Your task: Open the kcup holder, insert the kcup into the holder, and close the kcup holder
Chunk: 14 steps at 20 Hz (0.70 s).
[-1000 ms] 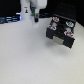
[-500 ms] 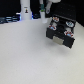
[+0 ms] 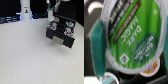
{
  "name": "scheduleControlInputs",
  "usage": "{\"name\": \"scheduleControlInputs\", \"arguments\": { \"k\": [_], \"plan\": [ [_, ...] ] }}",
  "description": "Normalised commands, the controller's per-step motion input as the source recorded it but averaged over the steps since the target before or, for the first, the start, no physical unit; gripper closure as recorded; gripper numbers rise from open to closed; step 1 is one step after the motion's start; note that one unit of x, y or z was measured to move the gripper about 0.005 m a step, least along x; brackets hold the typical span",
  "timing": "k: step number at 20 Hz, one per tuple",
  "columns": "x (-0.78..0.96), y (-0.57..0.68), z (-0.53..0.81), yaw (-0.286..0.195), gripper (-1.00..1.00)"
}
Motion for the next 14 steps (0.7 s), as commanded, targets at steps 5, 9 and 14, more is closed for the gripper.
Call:
{"name": "scheduleControlInputs", "arguments": {
  "k": [5,9,14],
  "plan": [
    [0.01,0.59,-0.05,0.04,1.0],
    [-0.03,0.23,-0.15,0.021,1.0],
    [0.18,0.3,0.23,0.0,1.0]
  ]
}}
